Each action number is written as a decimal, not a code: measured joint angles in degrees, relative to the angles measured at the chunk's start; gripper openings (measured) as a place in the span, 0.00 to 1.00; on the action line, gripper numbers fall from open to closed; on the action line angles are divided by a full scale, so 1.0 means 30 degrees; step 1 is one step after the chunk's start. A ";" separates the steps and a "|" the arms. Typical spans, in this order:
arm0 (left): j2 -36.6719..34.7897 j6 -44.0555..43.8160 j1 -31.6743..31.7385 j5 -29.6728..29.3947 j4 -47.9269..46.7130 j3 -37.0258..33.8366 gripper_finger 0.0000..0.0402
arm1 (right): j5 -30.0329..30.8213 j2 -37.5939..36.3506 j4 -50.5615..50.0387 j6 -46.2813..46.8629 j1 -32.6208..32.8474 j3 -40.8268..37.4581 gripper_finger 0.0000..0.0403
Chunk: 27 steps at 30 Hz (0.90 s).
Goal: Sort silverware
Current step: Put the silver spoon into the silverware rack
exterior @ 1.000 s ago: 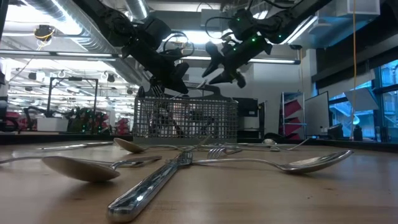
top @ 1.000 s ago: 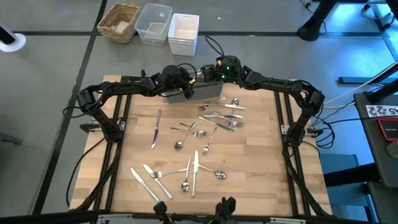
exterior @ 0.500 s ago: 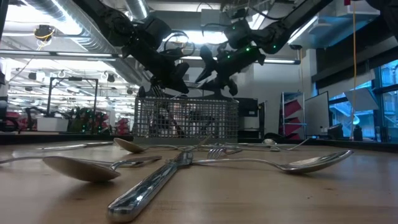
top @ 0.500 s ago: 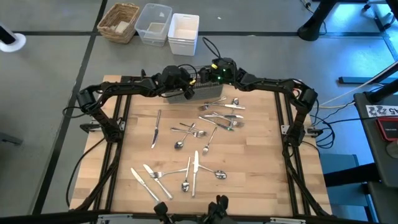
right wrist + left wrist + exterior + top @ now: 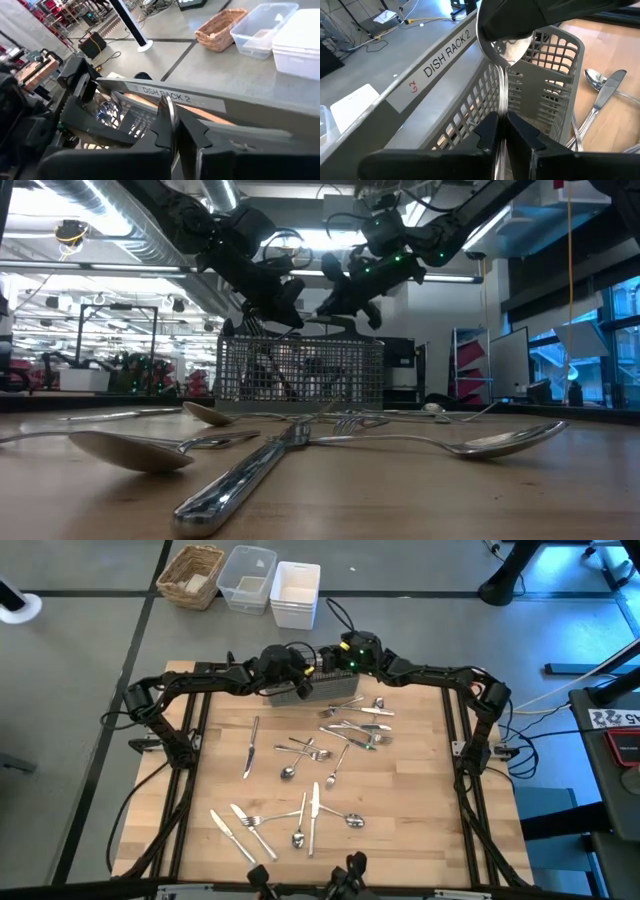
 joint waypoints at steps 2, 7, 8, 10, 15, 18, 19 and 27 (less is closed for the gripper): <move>0.0000 -0.0392 0.0000 0.0014 -0.0041 0.0000 0.12 | 0.0003 0.0000 0.0138 -0.0373 0.0050 0.0000 0.03; -0.0011 -0.1624 -0.0015 0.0175 -0.0180 -0.0007 0.28 | 0.0252 0.0000 0.0759 -0.2268 0.0399 0.0000 0.02; -0.0060 -0.1858 -0.0016 0.0197 -0.0215 -0.0009 0.31 | 0.0350 0.0000 0.0897 -0.2764 0.0528 0.0000 0.02; -0.0259 -0.2107 -0.0059 0.0248 -0.0219 -0.0022 0.35 | 0.0736 -0.0003 0.1066 -0.3675 0.0829 0.0000 0.02; -0.1465 -0.1958 -0.0087 0.0244 -0.0129 -0.0022 0.38 | 0.1350 -0.0022 0.1072 -0.6220 0.1458 0.0029 0.02; -0.2475 -0.1925 -0.0174 0.0299 -0.0216 -0.0022 0.39 | 0.1515 -0.0022 0.0949 -0.7885 0.1755 0.0029 0.02; -0.2836 -0.1917 -0.0194 0.0303 -0.0227 -0.0022 0.39 | 0.1504 -0.0022 0.0954 -0.8482 0.1795 0.0029 0.02; -0.5823 -0.1607 -0.0599 0.0313 -0.1838 -0.0022 0.39 | 0.0373 -0.0022 0.0948 -1.1978 0.2127 0.0029 0.08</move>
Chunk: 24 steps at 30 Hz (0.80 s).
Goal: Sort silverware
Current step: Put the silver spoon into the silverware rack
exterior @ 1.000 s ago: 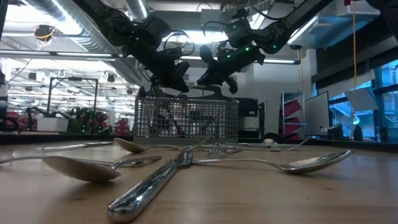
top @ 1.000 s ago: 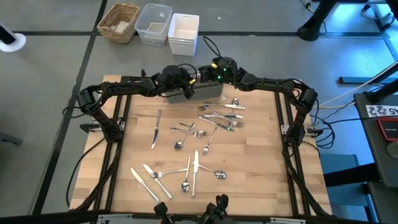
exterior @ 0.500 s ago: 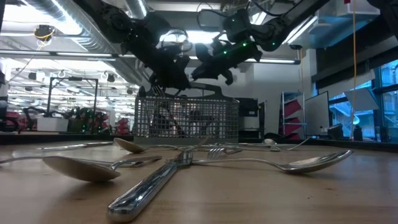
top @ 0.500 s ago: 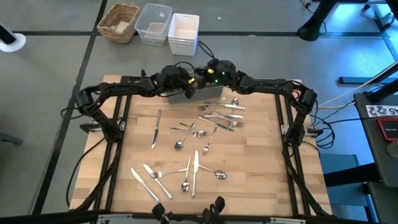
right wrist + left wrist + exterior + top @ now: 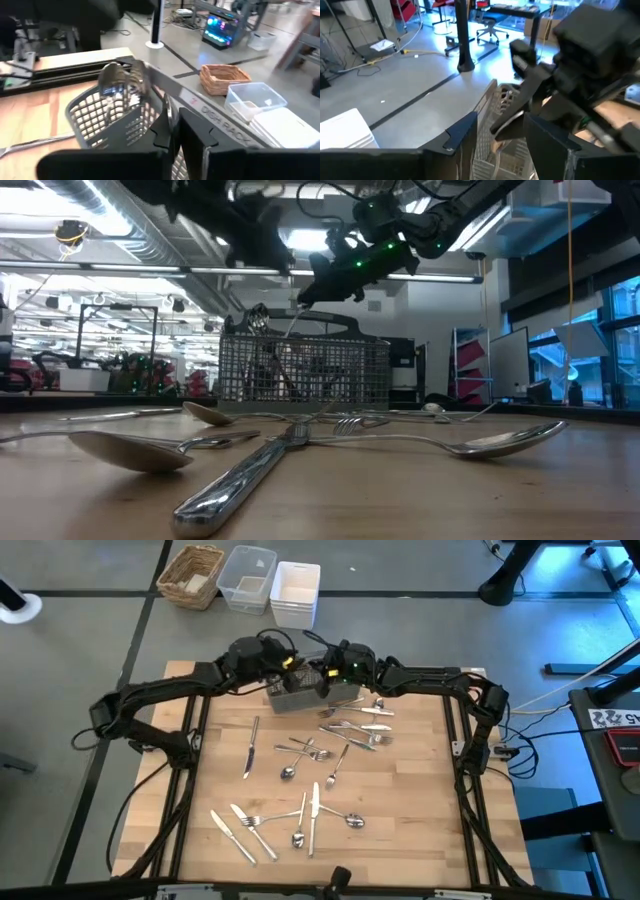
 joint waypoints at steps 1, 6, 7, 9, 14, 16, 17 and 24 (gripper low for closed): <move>-0.0327 -0.0011 -0.0051 0.0000 -0.0386 0.0000 0.39 | -0.0282 0.0000 0.0000 -0.0028 0.0000 0.0000 0.08; -0.1459 -0.0019 -0.0503 -0.0009 -0.2432 0.0000 0.39 | -0.0853 0.0000 -0.0007 -0.0427 0.0000 -0.0005 0.08; -0.1587 -0.0030 -0.0620 -0.0011 -0.2885 0.0000 0.39 | -0.0929 0.0000 -0.0007 -0.0595 0.0000 -0.0007 0.08; -0.1783 -0.0070 -0.0884 -0.0011 -0.3834 0.0000 0.39 | -0.0949 0.0000 -0.0007 -0.0951 0.0000 -0.0007 0.08; -0.1871 -0.0129 -0.1692 -0.0009 -0.5957 0.0000 0.39 | -0.1250 0.0000 -0.0186 -0.0961 -0.0007 -0.0007 0.09; -0.1871 -0.0200 -0.2055 -0.0006 -0.6690 0.0000 0.39 | -0.1393 0.0000 -0.0224 -0.0961 -0.0022 -0.0007 0.09; -0.1871 -0.0290 -0.2221 -0.0010 -0.7041 0.0000 0.39 | -0.1415 0.0000 -0.0241 -0.0961 -0.0022 -0.0007 0.09; -0.1871 -0.1200 -0.3247 -0.0013 -0.8779 0.0000 0.39 | -0.1407 0.0000 -0.0389 -0.0957 -0.0015 -0.0015 0.23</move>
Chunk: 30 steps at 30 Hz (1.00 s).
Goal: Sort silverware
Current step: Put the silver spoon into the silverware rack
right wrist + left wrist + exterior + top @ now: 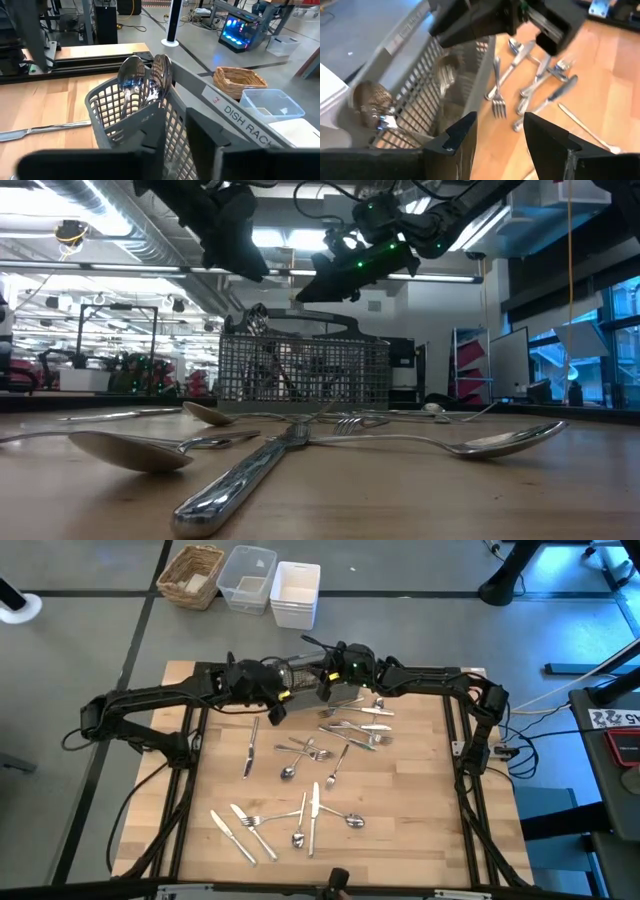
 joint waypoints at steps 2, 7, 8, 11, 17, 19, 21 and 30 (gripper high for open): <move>0.0000 -0.0284 -0.0244 0.0000 -0.0393 0.0000 0.39 | 0.0241 0.0000 0.0026 -0.0002 0.0000 0.0000 0.29; -0.0007 -0.1679 -0.0703 0.0004 -0.1875 0.0000 0.39 | 0.0480 -0.0088 0.0193 0.0003 0.0000 -0.0007 0.38; -0.0007 -0.2014 -0.0771 0.0007 -0.2335 0.0000 0.39 | 0.0485 -0.0184 0.0120 -0.0004 0.0000 -0.0022 0.38; -0.0007 -0.3280 -0.1038 -0.0003 -0.4125 0.0000 0.39 | 0.0494 -0.0684 0.0166 0.0001 0.0000 -0.0022 0.39; -0.0007 -0.4823 -0.1499 -0.0007 -0.6292 0.0000 0.39 | 0.0516 -0.1479 0.0113 0.0003 -0.0006 -0.0022 0.37; -0.0007 -0.4859 -0.1603 -0.0014 -0.6314 0.0000 0.39 | 0.0523 -0.1580 -0.0065 0.0003 -0.0005 -0.0022 0.37; -0.0007 -0.4859 -0.1603 -0.0015 -0.6300 0.0000 0.39 | 0.0523 -0.1622 -0.0475 0.0003 0.0000 -0.0022 0.37; -0.0007 -0.4337 -0.1574 -0.0146 -0.1798 0.0000 0.39 | 0.0545 -0.1625 -0.3407 0.0266 -0.0007 -0.0022 0.37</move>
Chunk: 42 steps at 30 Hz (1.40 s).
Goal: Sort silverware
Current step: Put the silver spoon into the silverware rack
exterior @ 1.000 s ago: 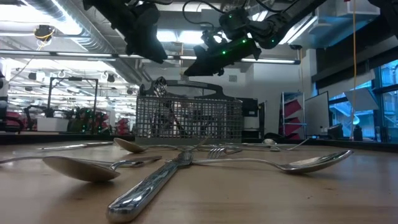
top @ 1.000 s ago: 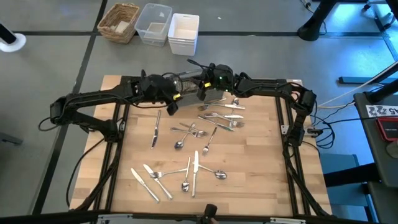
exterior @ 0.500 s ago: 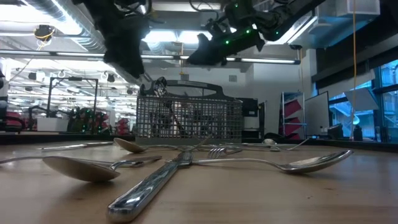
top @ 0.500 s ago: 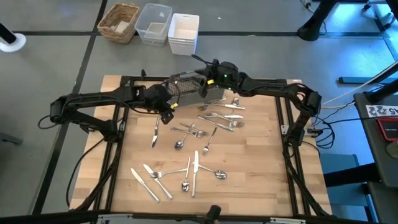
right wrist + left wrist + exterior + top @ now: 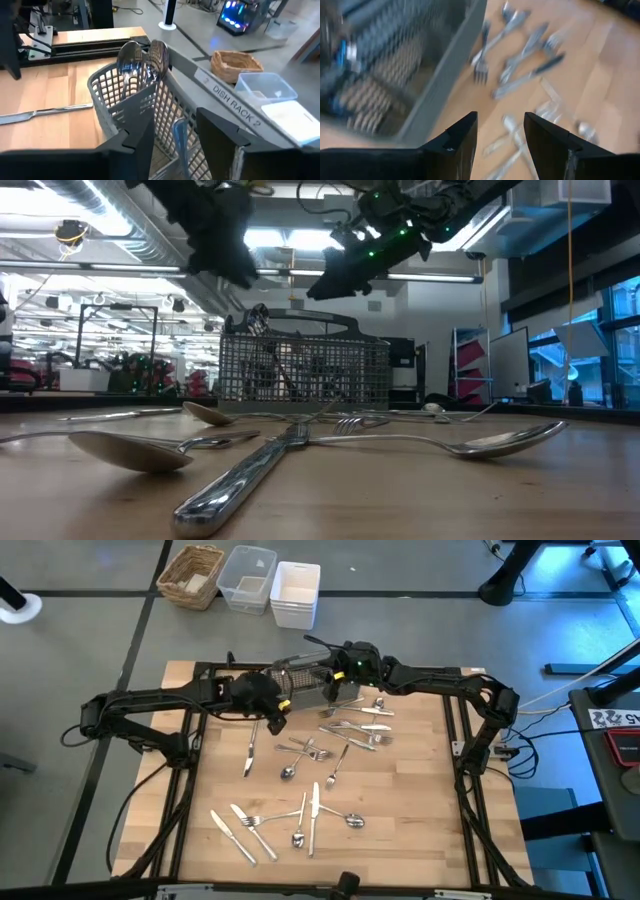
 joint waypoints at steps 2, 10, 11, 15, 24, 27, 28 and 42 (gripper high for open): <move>0.0000 0.0068 0.0051 -0.0060 0.1024 0.0000 0.39 | 0.0011 0.0000 -0.0256 0.0665 0.0015 0.0004 0.37; 0.0269 -0.2549 0.1027 -0.0876 0.4380 0.0000 0.39 | 0.2248 -0.0243 -0.2063 0.0812 0.0000 0.0007 0.37; 0.0392 -0.3330 0.1195 -0.0904 0.4881 0.0000 0.39 | 0.2468 -0.0452 -0.2140 0.0807 0.0000 0.0007 0.37; 0.1189 -0.5836 0.2005 -0.0926 0.6611 0.0007 0.39 | 0.2608 -0.2074 -0.3146 0.0816 0.0000 0.0030 0.37; 0.4399 -0.9537 0.3345 -0.0579 1.0102 0.0007 0.39 | 0.2903 -0.5985 -0.5306 0.0700 -0.0554 0.0036 0.37; 0.4730 -1.0241 0.3801 -0.0580 1.0515 0.0007 0.39 | 0.3200 -0.6807 -0.6056 0.0283 -0.0687 0.0036 0.37; 0.4764 -1.0415 0.3948 -0.0652 1.0450 0.0007 0.39 | 0.3372 -0.7028 -0.6335 0.0200 -0.0836 0.0036 0.37; 0.6457 -1.1242 0.4517 -0.0785 0.9962 0.0015 0.39 | 0.3721 -0.6570 -0.8062 0.0165 -0.0874 0.0022 0.37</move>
